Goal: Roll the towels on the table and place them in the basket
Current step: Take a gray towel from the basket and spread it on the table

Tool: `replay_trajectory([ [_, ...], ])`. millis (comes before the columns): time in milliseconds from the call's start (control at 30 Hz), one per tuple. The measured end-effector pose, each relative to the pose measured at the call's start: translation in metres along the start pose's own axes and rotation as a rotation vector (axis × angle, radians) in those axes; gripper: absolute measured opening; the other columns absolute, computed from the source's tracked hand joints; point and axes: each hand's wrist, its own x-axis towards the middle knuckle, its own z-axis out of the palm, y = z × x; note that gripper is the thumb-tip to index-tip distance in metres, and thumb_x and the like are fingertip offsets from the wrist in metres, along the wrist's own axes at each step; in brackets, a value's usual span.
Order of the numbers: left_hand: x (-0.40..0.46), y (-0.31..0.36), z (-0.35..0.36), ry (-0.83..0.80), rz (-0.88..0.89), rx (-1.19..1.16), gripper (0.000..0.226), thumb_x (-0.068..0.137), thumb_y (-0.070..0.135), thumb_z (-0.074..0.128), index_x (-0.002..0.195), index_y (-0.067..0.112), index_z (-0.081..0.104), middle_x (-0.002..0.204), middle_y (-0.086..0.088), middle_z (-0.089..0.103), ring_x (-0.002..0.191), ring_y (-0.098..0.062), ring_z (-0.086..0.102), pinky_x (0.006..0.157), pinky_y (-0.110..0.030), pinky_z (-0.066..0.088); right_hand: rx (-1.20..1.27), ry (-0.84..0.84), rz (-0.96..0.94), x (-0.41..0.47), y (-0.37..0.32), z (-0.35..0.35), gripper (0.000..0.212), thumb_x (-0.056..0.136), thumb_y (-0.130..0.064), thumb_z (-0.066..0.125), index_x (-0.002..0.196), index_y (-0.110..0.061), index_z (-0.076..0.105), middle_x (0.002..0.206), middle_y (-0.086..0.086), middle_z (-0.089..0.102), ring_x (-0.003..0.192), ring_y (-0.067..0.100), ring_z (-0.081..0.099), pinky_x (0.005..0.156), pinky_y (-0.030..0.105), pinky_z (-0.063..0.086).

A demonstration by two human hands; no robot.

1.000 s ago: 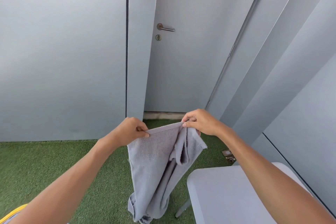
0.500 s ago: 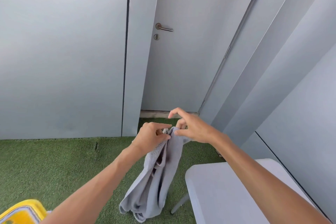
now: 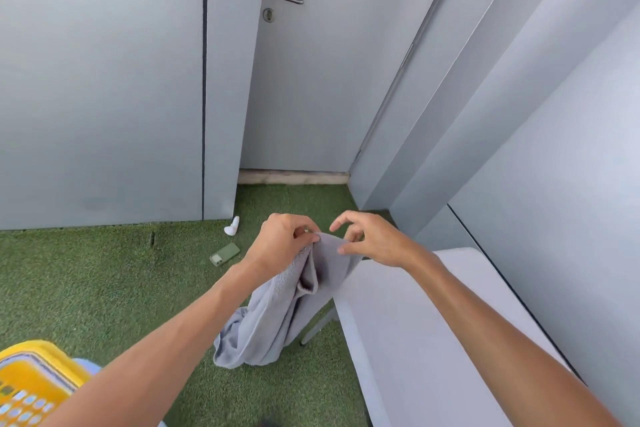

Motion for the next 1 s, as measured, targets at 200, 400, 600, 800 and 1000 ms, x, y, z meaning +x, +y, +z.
replay_trajectory([
  [200, -0.005, 0.001, 0.036, -0.074, -0.056, 0.013, 0.008, 0.087, 0.022, 0.068, 0.081, 0.027, 0.072, 0.072, 0.009, 0.067, 0.068, -0.009, 0.058, 0.068, -0.030, 0.047, -0.140, 0.064, 0.088, -0.009, 0.044, 0.006, 0.004, 0.084, -0.030, 0.071, 0.084, -0.027, 0.073, 0.077, -0.008, 0.071, 0.069, 0.004, 0.062, 0.066, 0.025, 0.048],
  [400, 0.022, 0.009, 0.075, -0.116, -0.125, 0.139, 0.010, 0.084, 0.017, 0.067, 0.082, 0.026, 0.072, 0.077, 0.006, 0.070, 0.074, -0.020, 0.063, 0.074, -0.036, 0.052, -0.083, 0.171, 0.125, 0.017, 0.079, -0.009, 0.008, 0.087, -0.014, 0.066, 0.083, -0.011, 0.072, 0.068, 0.003, 0.070, 0.048, 0.001, 0.062, 0.048, 0.022, 0.049],
  [600, 0.078, 0.000, 0.108, -0.069, -0.202, 0.291, 0.023, 0.085, 0.005, 0.064, 0.106, 0.011, 0.073, 0.094, -0.009, 0.073, 0.089, -0.030, 0.068, 0.079, -0.039, 0.054, 0.028, 0.341, 0.195, 0.074, 0.161, -0.062, 0.012, 0.090, -0.004, 0.058, 0.083, -0.007, 0.068, 0.071, 0.011, 0.070, 0.058, 0.017, 0.071, 0.069, 0.041, 0.060],
  [800, 0.141, -0.015, 0.161, -0.012, -0.260, 0.491, 0.028, 0.081, -0.005, 0.051, 0.091, 0.014, 0.070, 0.062, -0.003, 0.055, 0.060, -0.030, 0.051, 0.081, -0.047, 0.052, 0.092, 0.574, 0.324, 0.107, 0.305, -0.152, 0.020, 0.085, -0.002, 0.061, 0.069, -0.014, 0.065, 0.073, 0.013, 0.069, 0.061, 0.022, 0.071, 0.067, 0.036, 0.060],
  [1000, 0.149, -0.033, 0.236, -0.021, -0.428, 0.501, 0.020, 0.080, -0.003, 0.059, 0.071, 0.013, 0.067, 0.062, -0.009, 0.064, 0.051, -0.023, 0.053, 0.050, -0.037, 0.047, -0.068, 0.747, 0.543, 0.077, 0.450, -0.208, 0.020, 0.080, -0.009, 0.059, 0.074, 0.009, 0.064, 0.076, 0.029, 0.065, 0.078, 0.041, 0.063, 0.066, 0.039, 0.048],
])
